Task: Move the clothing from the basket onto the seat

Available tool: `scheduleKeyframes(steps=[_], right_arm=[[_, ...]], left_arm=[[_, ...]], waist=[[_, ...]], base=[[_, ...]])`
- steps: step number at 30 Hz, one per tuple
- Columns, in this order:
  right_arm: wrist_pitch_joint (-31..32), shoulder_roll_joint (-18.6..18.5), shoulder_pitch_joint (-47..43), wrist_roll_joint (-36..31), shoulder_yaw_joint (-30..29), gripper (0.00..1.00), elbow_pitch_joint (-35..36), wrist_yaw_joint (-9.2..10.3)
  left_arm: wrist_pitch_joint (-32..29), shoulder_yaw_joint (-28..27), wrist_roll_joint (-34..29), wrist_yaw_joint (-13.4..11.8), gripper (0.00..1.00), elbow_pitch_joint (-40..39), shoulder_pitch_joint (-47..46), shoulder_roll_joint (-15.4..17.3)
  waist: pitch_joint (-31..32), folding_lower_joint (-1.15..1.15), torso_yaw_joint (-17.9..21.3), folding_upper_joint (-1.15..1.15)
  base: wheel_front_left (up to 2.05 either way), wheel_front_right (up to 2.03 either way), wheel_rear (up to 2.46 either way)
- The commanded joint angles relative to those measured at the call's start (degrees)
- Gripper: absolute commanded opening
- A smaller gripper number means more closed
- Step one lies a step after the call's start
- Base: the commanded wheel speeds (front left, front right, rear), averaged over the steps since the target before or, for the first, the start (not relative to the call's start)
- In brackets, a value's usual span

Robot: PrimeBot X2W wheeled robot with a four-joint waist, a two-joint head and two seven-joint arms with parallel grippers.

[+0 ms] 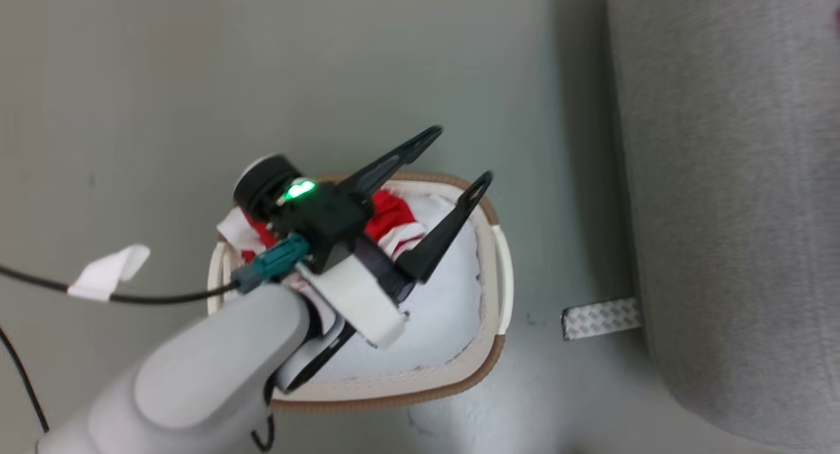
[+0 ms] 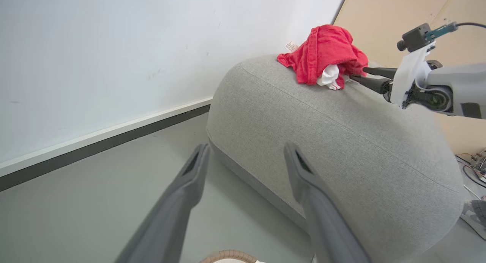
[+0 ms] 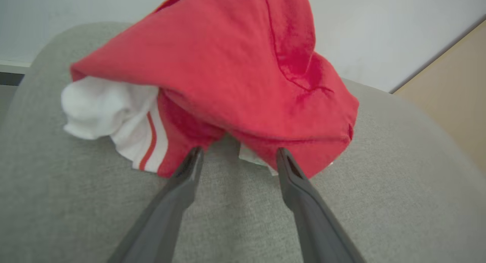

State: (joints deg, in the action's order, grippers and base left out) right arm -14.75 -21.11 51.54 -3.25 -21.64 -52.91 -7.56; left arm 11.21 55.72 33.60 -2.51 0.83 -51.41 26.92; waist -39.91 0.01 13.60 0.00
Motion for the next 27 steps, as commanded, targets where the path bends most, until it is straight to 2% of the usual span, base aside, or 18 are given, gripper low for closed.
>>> scheduleKeyframes(steps=[1,6,13,20,27], right_arm=[[-0.47,0.92,-2.74,0.94,1.10,1.00,0.90,0.14],[-0.45,4.30,-11.82,2.54,3.52,1.00,9.30,0.14],[-0.46,8.57,-26.33,5.30,5.94,1.00,22.86,0.14],[-0.47,11.37,-37.64,6.68,12.45,1.00,30.23,0.14],[-0.47,13.55,-44.36,7.60,18.41,1.00,34.44,0.13]], left_arm=[[0.50,-0.32,1.02,-0.49,1.00,0.06,2.25,0.96],[2.45,-1.13,2.90,-2.33,1.00,1.51,8.49,2.37],[3.93,-4.50,5.20,-5.25,1.00,5.07,19.09,0.97],[3.93,-13.72,3.00,-7.19,1.00,5.64,32.49,-2.16],[3.94,-24.36,-1.25,-6.02,1.00,6.40,43.38,-5.46]], waist=[[4.95,-0.01,2.31,0.00],[13.12,-0.01,2.93,0.00],[25.76,-0.01,1.35,0.00],[35.71,-0.01,-1.13,0.00],[40.30,-0.01,-4.25,0.00]], base=[[0.00,0.00,0.00],[0.00,0.00,0.00],[0.00,0.00,0.00],[0.00,0.00,0.00],[0.00,0.00,0.00]])
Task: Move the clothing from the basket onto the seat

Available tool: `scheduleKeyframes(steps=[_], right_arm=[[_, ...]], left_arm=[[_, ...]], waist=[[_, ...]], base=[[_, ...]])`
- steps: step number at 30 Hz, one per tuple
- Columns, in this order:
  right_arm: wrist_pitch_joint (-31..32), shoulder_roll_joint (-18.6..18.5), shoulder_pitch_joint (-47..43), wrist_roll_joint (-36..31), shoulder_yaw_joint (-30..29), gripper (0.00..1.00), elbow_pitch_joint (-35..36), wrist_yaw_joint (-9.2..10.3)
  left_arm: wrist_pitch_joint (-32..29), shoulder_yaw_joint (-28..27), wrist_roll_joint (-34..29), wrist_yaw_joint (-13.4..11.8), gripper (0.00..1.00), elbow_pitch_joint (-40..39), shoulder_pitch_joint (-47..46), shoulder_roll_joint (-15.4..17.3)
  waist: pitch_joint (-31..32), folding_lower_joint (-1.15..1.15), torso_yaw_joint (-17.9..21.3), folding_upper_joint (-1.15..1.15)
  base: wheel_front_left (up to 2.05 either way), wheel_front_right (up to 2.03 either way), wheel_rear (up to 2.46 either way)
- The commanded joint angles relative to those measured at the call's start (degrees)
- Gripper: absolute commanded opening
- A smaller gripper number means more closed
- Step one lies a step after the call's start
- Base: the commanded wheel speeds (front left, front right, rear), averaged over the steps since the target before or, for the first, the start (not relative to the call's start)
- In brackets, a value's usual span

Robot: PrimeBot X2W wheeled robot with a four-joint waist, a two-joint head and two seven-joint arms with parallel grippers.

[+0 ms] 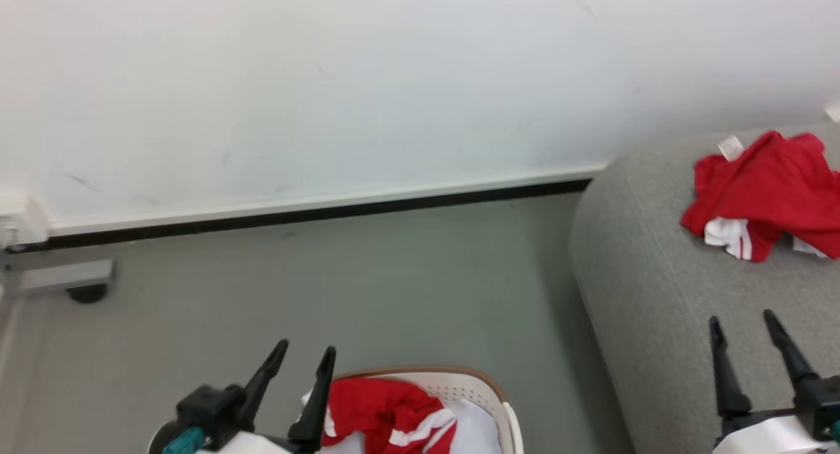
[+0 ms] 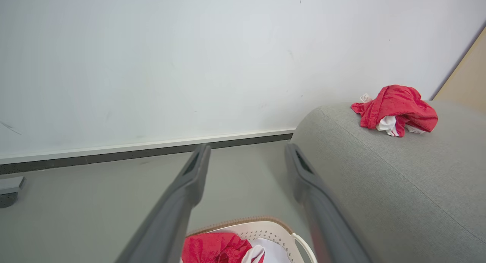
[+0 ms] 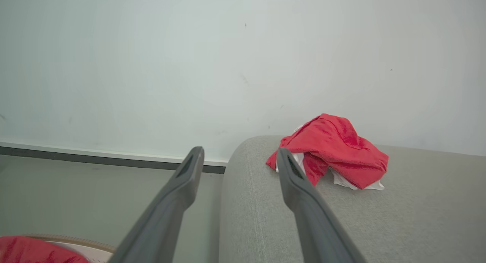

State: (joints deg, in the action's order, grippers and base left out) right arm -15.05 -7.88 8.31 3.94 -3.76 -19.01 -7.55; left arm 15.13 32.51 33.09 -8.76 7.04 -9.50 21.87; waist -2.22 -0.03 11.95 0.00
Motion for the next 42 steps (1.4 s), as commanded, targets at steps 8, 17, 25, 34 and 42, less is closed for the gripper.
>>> scheduleKeyframes(steps=[8,17,25,34,42], right_arm=[[-0.18,3.09,-4.87,0.75,4.25,1.00,2.67,0.13],[-0.18,4.77,-7.29,0.27,6.59,1.00,-0.81,0.13],[-0.18,4.94,-6.57,1.80,7.90,1.00,-2.49,0.12],[-0.19,4.95,-5.89,2.67,8.82,1.00,-2.94,0.13],[-0.19,4.96,-5.79,2.31,8.93,1.00,-2.89,0.12]], left_arm=[[0.02,-11.67,-6.91,3.65,1.00,2.25,9.30,-4.75],[0.02,-22.91,-12.78,8.24,1.00,5.19,15.04,-10.21],[0.03,-29.56,-17.35,12.47,1.00,6.84,16.46,-14.18],[0.03,-32.31,-20.26,14.65,1.00,7.67,15.58,-16.37],[0.03,-33.76,-21.40,15.71,1.00,7.90,15.36,-17.51]], waist=[[4.31,0.03,-4.59,0.00],[5.36,0.03,-4.54,0.00],[5.20,0.03,-5.40,0.00],[4.98,0.03,-5.89,0.00],[4.78,0.03,-5.18,0.00]], base=[[0.00,0.00,0.00],[0.00,0.00,0.00],[0.00,0.00,0.00],[0.00,0.00,0.00],[0.00,0.00,0.00]])
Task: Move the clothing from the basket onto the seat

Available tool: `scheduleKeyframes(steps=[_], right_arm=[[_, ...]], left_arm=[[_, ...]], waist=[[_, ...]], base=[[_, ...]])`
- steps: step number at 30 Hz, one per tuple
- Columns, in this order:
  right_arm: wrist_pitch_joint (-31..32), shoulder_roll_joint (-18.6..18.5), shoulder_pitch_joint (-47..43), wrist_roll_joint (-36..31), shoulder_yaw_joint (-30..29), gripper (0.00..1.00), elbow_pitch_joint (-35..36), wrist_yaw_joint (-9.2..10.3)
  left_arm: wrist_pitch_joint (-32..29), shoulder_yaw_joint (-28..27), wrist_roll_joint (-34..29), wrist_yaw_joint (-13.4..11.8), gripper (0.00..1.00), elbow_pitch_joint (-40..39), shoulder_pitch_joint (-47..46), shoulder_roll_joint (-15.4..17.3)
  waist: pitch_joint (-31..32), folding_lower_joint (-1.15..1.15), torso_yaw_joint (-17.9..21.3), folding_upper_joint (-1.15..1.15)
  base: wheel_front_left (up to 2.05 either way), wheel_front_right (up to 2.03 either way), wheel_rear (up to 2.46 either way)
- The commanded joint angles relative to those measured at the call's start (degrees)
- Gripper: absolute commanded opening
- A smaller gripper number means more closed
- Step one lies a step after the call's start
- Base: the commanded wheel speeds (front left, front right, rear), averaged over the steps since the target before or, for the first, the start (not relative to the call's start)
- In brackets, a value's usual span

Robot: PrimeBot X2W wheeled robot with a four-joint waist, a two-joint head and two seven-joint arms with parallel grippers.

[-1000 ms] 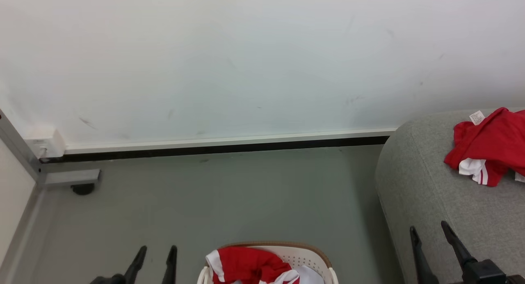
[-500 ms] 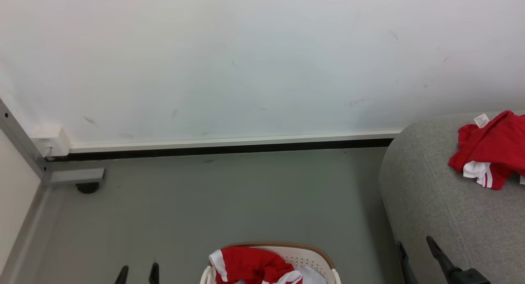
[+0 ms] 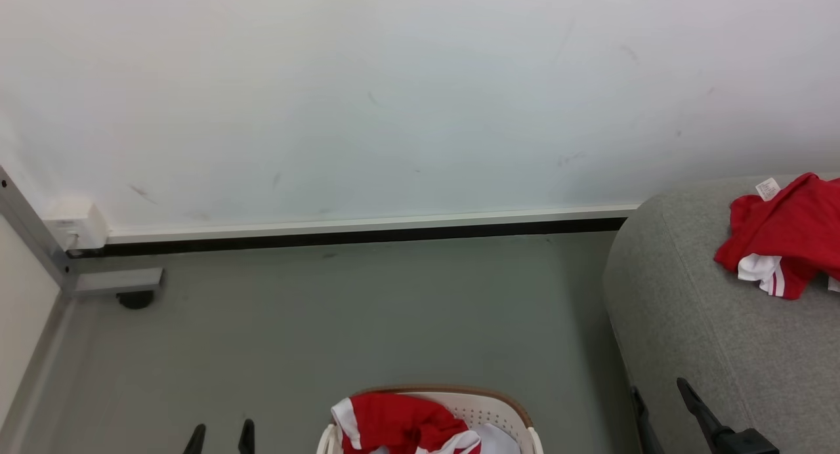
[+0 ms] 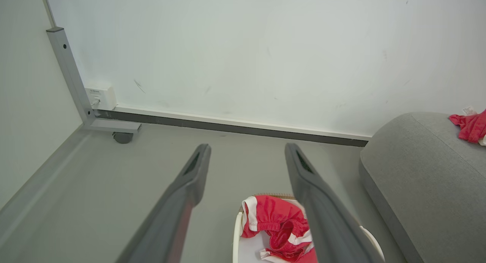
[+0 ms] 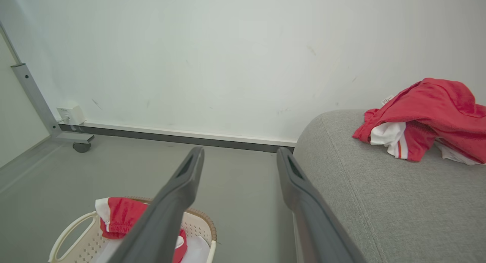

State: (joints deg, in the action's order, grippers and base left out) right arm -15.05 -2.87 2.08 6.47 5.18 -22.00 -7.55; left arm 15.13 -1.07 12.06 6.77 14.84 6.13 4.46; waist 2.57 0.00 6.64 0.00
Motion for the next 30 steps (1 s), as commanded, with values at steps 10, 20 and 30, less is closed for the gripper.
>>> scheduleKeyframes(steps=[10,20,30], right_arm=[[-0.19,-0.07,1.66,0.34,0.60,1.00,1.54,0.12],[-0.11,-0.05,6.34,3.40,2.07,1.00,6.43,0.12],[-0.10,0.00,11.56,8.61,4.23,1.00,11.29,0.13]], left_arm=[[0.03,1.03,-1.26,0.69,1.00,-0.32,-3.01,-0.75],[-1.24,12.53,-3.69,0.61,1.00,7.80,-17.67,3.46],[-8.61,21.69,-7.04,0.62,1.00,21.23,-32.12,5.63]], waist=[[-2.69,0.00,3.93,0.00],[-16.96,0.00,11.23,0.00],[-31.96,0.00,16.87,0.00]], base=[[0.00,0.00,0.00],[0.00,0.00,0.00],[0.00,0.00,0.00]])
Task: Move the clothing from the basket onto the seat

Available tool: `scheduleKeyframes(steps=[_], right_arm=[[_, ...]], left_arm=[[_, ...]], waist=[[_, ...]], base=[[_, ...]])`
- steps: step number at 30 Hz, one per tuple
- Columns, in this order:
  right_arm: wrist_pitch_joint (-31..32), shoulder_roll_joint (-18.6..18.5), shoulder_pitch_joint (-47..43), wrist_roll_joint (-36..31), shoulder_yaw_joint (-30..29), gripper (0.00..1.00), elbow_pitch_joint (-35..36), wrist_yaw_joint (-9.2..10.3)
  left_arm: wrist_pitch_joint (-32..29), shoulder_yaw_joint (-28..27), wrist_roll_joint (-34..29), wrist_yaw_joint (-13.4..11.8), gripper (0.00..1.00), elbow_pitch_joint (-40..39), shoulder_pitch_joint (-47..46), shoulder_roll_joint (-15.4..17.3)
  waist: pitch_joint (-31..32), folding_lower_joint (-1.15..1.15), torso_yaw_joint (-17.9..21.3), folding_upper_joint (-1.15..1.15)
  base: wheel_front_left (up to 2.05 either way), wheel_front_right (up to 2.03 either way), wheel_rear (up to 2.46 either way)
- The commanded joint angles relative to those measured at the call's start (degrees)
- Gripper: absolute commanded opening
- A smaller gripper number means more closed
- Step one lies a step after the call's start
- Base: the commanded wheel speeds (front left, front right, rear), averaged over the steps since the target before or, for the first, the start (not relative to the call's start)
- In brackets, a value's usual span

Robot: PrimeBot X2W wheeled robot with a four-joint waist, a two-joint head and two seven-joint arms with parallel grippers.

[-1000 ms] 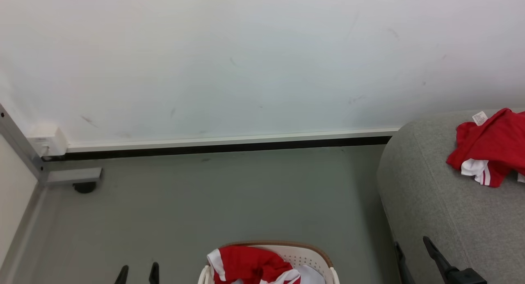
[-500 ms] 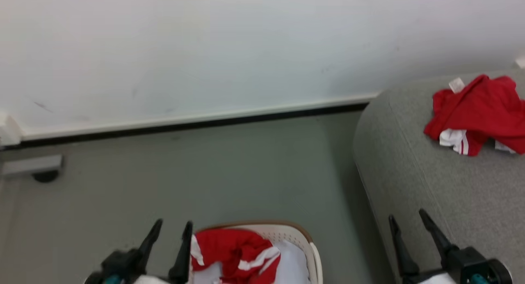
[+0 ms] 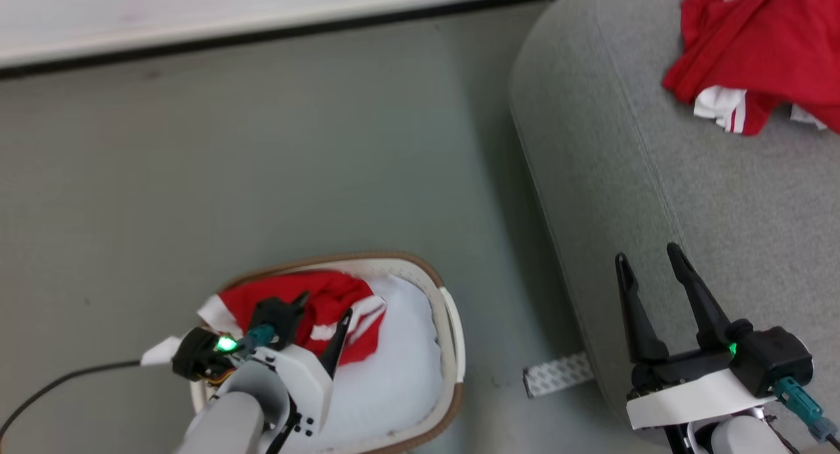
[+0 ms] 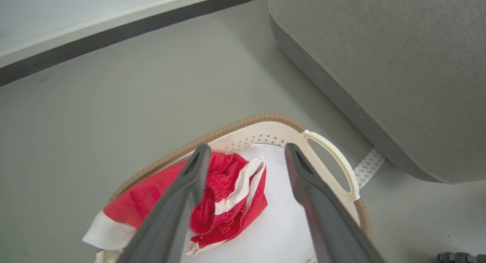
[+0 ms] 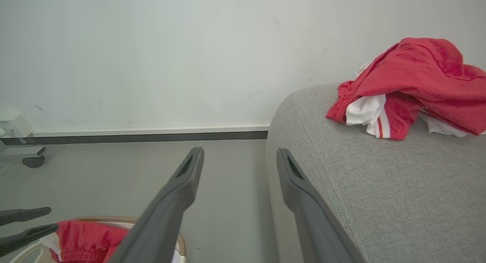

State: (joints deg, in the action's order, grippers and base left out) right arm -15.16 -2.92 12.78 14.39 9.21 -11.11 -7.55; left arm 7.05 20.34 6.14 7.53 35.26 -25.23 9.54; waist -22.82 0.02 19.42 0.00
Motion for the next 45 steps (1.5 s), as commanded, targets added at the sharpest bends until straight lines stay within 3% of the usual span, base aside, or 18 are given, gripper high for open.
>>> scheduleKeyframes(steps=[1,5,11,22,27,28,29,30,31,32,39,45], right_arm=[[0.01,0.04,1.29,1.23,0.47,1.00,0.91,0.13],[0.01,0.03,2.79,2.48,1.18,1.00,2.42,0.13],[0.01,0.02,4.05,4.25,2.24,1.00,4.11,0.13],[0.01,0.02,4.62,5.61,2.76,1.00,5.40,0.13],[0.01,0.00,4.31,5.22,3.25,1.00,5.65,0.13],[0.01,0.01,4.41,5.07,3.35,1.00,5.77,0.13],[0.01,0.01,4.50,4.86,3.39,1.00,5.87,0.13],[0.01,0.02,4.59,4.66,3.42,1.00,6.01,0.13],[0.01,0.01,4.68,4.42,3.38,1.00,6.14,0.13],[0.01,0.02,4.73,4.25,3.33,1.00,6.28,0.13],[0.01,-0.01,4.28,2.95,2.34,1.00,6.37,0.13],[0.01,-0.02,3.74,1.79,0.98,1.00,4.58,0.13]], left_arm=[[-1.36,0.75,-1.31,-0.14,1.00,2.28,-1.91,0.62],[-4.96,1.61,-1.97,-0.50,1.00,8.37,-5.69,0.78],[-8.27,1.08,-2.55,-3.09,1.00,15.53,-10.51,1.82],[-7.02,0.22,-3.27,-7.62,1.00,21.07,-17.83,4.74],[-5.13,0.26,-2.20,-6.66,1.00,22.68,-19.74,5.26],[-4.60,0.43,-2.21,-6.50,0.87,22.97,-20.12,5.20],[-4.02,0.61,-2.19,-6.19,0.51,23.27,-20.33,5.18],[-3.50,0.81,-2.16,-5.94,0.33,23.58,-20.52,5.14],[-3.12,1.13,-2.25,-5.53,0.05,23.95,-20.69,5.01],[-2.47,1.48,-2.36,-5.02,0.00,24.26,-20.86,4.79],[0.93,2.85,-1.49,-2.82,0.00,26.27,-21.98,2.76],[5.32,3.77,0.65,-1.19,0.00,26.62,-20.60,-0.44]], waist=[[-7.74,-0.02,4.53,0.00],[-11.79,-0.02,5.86,0.00],[-16.54,-0.02,7.26,0.00],[-22.22,-0.02,7.59,0.00],[-23.60,-0.02,6.80,0.00],[-23.81,-0.02,6.66,0.00],[-23.97,-0.02,6.49,0.00],[-24.11,-0.02,6.32,0.00],[-24.26,-0.02,6.14,0.00],[-24.40,-0.02,5.94,0.00],[-24.36,-0.02,4.45,0.00],[-20.19,-0.02,1.07,0.00]], base=[[0.00,0.00,0.00],[0.00,0.00,0.00],[0.00,0.00,0.00],[0.03,0.03,0.03],[0.07,0.07,0.07],[0.09,0.09,0.09],[0.10,0.10,0.10],[0.11,0.11,0.11],[0.11,0.11,0.11],[0.11,0.11,0.11],[0.05,0.05,0.05],[0.00,0.00,0.00]])
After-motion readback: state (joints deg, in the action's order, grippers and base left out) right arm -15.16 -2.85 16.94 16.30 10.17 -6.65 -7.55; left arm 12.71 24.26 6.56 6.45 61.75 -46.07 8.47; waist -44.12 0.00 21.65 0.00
